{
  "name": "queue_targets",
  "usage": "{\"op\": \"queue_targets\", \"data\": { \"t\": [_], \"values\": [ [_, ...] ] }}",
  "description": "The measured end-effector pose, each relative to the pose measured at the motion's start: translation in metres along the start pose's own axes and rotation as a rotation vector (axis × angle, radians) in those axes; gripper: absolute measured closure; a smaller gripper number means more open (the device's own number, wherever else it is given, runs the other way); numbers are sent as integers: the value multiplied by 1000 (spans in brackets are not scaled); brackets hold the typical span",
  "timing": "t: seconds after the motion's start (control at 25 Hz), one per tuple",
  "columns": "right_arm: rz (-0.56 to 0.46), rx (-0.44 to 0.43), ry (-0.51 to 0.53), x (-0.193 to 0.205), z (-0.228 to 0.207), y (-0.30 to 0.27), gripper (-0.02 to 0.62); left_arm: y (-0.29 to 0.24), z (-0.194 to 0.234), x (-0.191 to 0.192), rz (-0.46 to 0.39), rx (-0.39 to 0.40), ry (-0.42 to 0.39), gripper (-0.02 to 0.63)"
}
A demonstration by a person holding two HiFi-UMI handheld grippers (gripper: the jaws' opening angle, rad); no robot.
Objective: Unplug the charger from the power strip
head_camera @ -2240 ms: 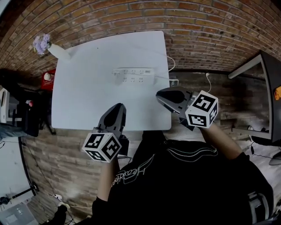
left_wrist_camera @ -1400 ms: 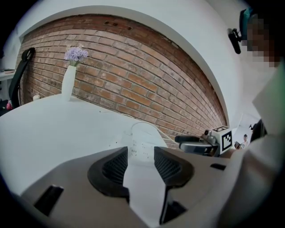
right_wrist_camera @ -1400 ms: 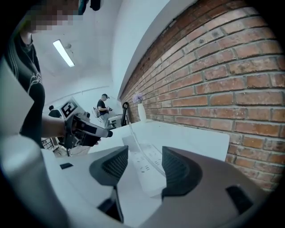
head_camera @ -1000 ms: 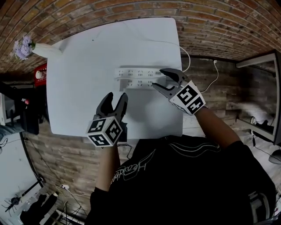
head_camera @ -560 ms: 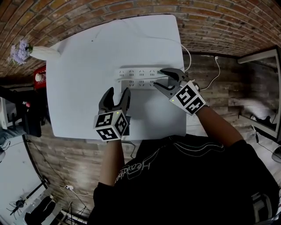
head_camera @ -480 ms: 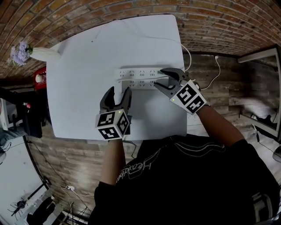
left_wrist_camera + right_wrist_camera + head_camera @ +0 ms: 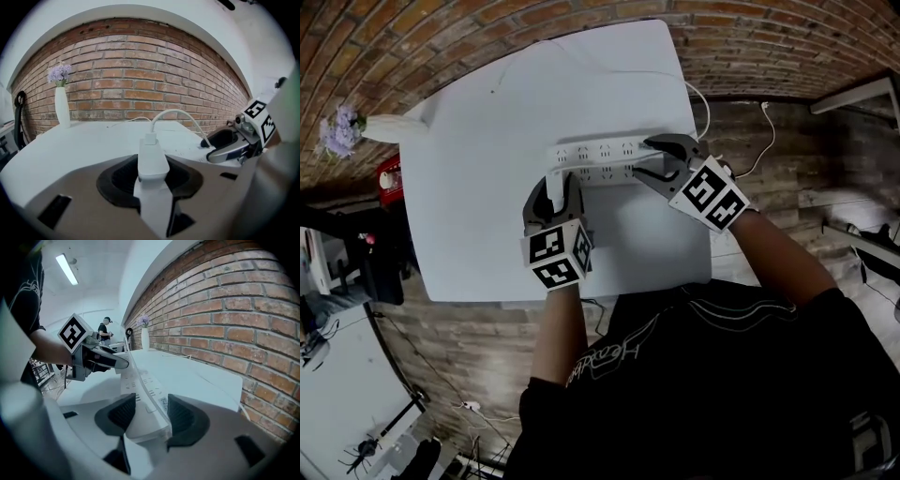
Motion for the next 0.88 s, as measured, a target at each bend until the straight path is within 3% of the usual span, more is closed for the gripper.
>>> {"op": "queue_targets", "data": {
  "t": [0.24, 0.4, 0.68, 0.8, 0.88],
  "values": [
    [-5, 9, -2, 2, 1, 1, 397, -1, -2, 1, -15, -57, -4, 474],
    [-7, 10, -1, 2, 0, 0, 397, -1, 1, 1, -21, -32, 28, 474],
    [-10, 8, 0, 3, 0, 1, 399, -1, 4, 2, -35, 28, 153, 466],
    [-15, 12, -3, 3, 0, 1, 399, 0, 3, 1, -34, 3, 129, 466],
    [-16, 11, -6, 2, 0, 0, 397, 1, 1, -2, -26, -45, 65, 469]
  ]
}}
Point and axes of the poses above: the fingertips, and each gripper's own axes: y backward along the fingers, z to its left, x out of its underside, the point moved 5 cm from there along y, backward along the fingers, and after that the axes turned 8 degrees about z, right-handed, at the moved point
